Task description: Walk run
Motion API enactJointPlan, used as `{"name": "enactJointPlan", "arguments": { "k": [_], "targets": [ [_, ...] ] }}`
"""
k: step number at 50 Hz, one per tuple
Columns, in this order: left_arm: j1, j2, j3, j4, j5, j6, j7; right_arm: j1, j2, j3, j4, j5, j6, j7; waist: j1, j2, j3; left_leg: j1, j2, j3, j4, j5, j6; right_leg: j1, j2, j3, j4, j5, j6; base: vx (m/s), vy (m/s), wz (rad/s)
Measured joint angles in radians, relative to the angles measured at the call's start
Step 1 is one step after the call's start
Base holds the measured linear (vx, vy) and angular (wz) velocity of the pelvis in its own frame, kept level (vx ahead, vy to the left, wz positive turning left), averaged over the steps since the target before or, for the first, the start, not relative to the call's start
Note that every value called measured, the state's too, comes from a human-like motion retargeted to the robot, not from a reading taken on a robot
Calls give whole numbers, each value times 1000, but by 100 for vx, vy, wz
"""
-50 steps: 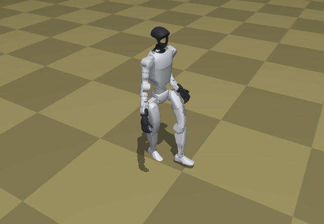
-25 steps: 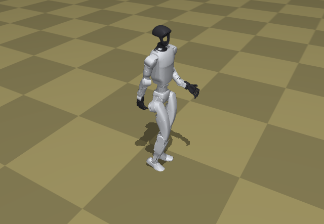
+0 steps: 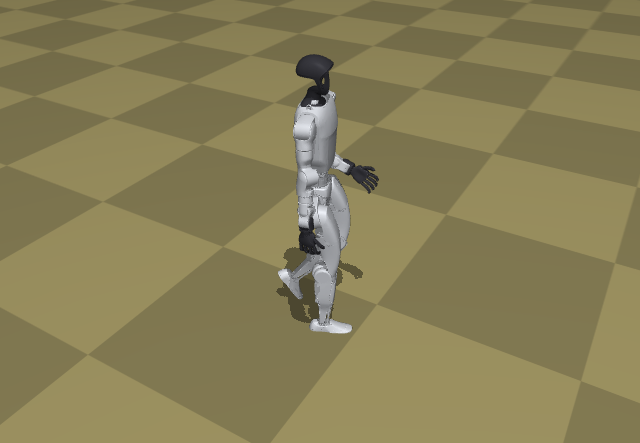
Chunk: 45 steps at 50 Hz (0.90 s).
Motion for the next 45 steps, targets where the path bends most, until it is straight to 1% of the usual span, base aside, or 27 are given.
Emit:
{"name": "enactJointPlan", "arguments": {
  "k": [4, 7, 9, 10, 12, 14, 15, 16, 18, 20, 21, 22, 23, 24, 25, 27, 30, 31, 33, 35, 37, 38, 40, 42, 43, 44, 45],
  "targets": [
    [10, 10, -9, -28, 7, -5, -4, -103, -52, 36, -128, 14, -56, -33, 158, -66, 11, -196, -77, 63, -139, -195, 85, 102, -18, -33, -66, -7, -19, 79, -27, -74],
    [2, 25, -21, -55, 30, -9, -7, -154, -109, 69, -226, 29, -81, -54, 231, -68, 15, -284, -65, 98, -390, -265, 178, 167, 24, -79, -100, -40, -46, 85, -26, 11],
    [-5, 27, -25, -68, 40, -10, -3, -183, -141, 69, -279, 7, -90, -83, 253, -64, 15, -308, -53, 164, -584, -306, 237, 210, 52, -117, -114, -70, -61, 99, -26, 53],
    [-7, 25, -26, -73, 43, -10, 2, -196, -154, 63, -302, -11, -95, -100, 258, -65, 13, -317, -57, 200, -681, -339, 256, 229, 64, -125, -117, -84, -68, 84, -24, 65],
    [-7, 19, -23, -75, 45, -8, 17, -213, -161, 44, -332, -46, -99, -136, 255, -77, 2, -326, -121, 197, -851, -414, 277, 259, 72, -154, -115, -97, -71, 96, -26, 74],
    [-8, 11, -11, -70, 45, -3, 33, -223, -152, 37, -343, -53, -100, -171, 252, -99, -9, -301, -134, 229, -953, -418, 286, 285, 79, -181, -100, -72, -70, 119, -40, 30],
    [-6, 6, 0, -66, 46, 0, 39, -224, -143, 39, -342, -47, -101, -186, 266, -115, -9, -285, -121, 255, -958, -395, 286, 301, 85, -164, -86, -45, -68, 106, -44, -58],
    [-5, 2, 10, -61, 44, 4, 47, -220, -128, 42, -332, -36, -106, -196, 286, -127, -11, -272, -98, 282, -914, -389, 286, 317, 80, -158, -64, 5, -44, 105, -32, -87],
    [6, -8, 27, -52, 41, 8, 62, -198, -95, 45, -295, -24, -125, -205, 324, -145, -20, -248, -63, 354, -853, -324, 286, 348, 56, -166, -10, 164, 33, 134, -4, -84],
    [5, -8, 42, -42, 28, 13, 69, -161, -56, 42, -238, -36, -144, -193, 327, -146, -36, -246, -54, 253, -795, -311, 286, 349, 63, -182, 72, 391, 106, 116, -12, 7],
    [-5, -3, 44, -39, 18, 17, 68, -137, -36, 46, -206, -47, -137, -179, 305, -130, -33, -261, -66, 135, -747, -345, 286, 318, 111, -138, 158, 485, 129, 85, -14, 113],
    [-17, 0, 43, -36, 9, 22, 66, -112, -20, 50, -173, -59, -126, -164, 282, -121, -24, -262, -86, 53, -701, -379, 286, 276, 146, -105, 282, 547, 151, 114, -5, 185],
    [-32, 3, 37, -32, 2, 26, 63, -84, -11, 51, -137, -74, -110, -145, 258, -126, -2, -233, -123, 42, -661, -415, 286, 216, 155, -92, 480, 547, 171, 136, -2, 187],
    [-51, 7, 28, -29, -2, 29, 63, -57, 0, 52, -103, -92, -94, -123, 247, -109, 6, -188, -119, 60, -660, -432, 286, 173, 182, -78, 585, 547, 185, 132, 1, 168],
    [-72, 12, 19, -27, -4, 31, 65, -30, 13, 53, -69, -111, -79, -100, 243, -83, 7, -135, -94, 93, -678, -440, 286, 139, 217, -62, 642, 547, 197, 92, 10, 113],
    [-116, 18, -2, -24, -4, 33, 72, 37, 47, 61, -25, -152, -56, -53, 257, -5, -3, -76, -60, 35, -733, -447, 286, 61, 292, -45, 628, 490, 162, 86, 18, 86],
    [-164, 19, -47, -30, 0, 25, 82, 154, 101, 84, 20, -190, -53, -19, 222, 50, -4, 5, -92, -40, -781, -458, 286, -71, 260, -35, 658, 322, 112, 100, 12, 178],
    [-174, 22, -63, -39, 3, 20, 80, 192, 124, 97, 33, -194, -64, -18, 189, 69, -7, 33, -98, -72, -800, -459, 286, -116, 222, -55, 639, 266, 90, 95, 3, 246],
    [-189, 27, -90, -56, 7, 12, 68, 263, 167, 127, 59, -197, -86, -9, 141, 94, -11, 83, -117, -133, -828, -468, 286, -188, 138, -70, 557, 186, 50, 105, -10, 215],
    [-199, 32, -110, -73, 8, 6, 51, 322, 209, 158, 86, -203, -98, 9, 118, 95, -8, 131, -146, -177, -842, -487, 286, -226, 46, -81, 397, 146, 68, 78, -15, 155],
    [-213, 44, -125, -83, -4, 3, 35, 355, 243, 175, 115, -222, -102, 45, 83, 71, 10, 191, -184, -215, -851, -507, 279, -251, -31, -70, 221, 148, 82, 79, -30, 153],
    [-220, 52, -130, -86, -12, 2, 29, 367, 259, 179, 119, -240, -100, 70, 66, 60, 22, 224, -198, -234, -854, -518, 271, -265, -55, -56, 138, 128, 83, 98, -46, 132],
    [-230, 70, -133, -87, -27, 0, 21, 383, 282, 189, 121, -281, -98, 130, 47, 44, 47, 291, -209, -254, -858, -537, 248, -291, -63, 0, -16, 84, 68, 93, -46, 84],
    [-230, 82, -128, -80, -37, -4, 15, 383, 283, 197, 121, -318, -104, 192, 52, 40, 62, 354, -195, -229, -862, -543, 213, -293, -43, 94, -169, 37, 165, 95, -45, 12],
    [-224, 85, -125, -75, -36, -7, 14, 382, 278, 201, 121, -330, -107, 210, 59, 39, 65, 383, -188, -209, -862, -541, 193, -295, -50, 38, -207, 18, 219, 104, -48, -3],
    [-215, 85, -120, -67, -35, -10, 14, 376, 269, 205, 121, -336, -103, 219, 55, 42, 64, 406, -180, -203, -855, -526, 169, -294, -53, -12, -209, 14, 226, 103, -46, 13],
    [-206, 83, -114, -58, -34, -12, 15, 368, 257, 208, 121, -340, -95, 224, 45, 47, 61, 425, -172, -206, -845, -506, 143, -292, -52, -59, -193, 18, 211, 91, -36, 28]
  ]
}}
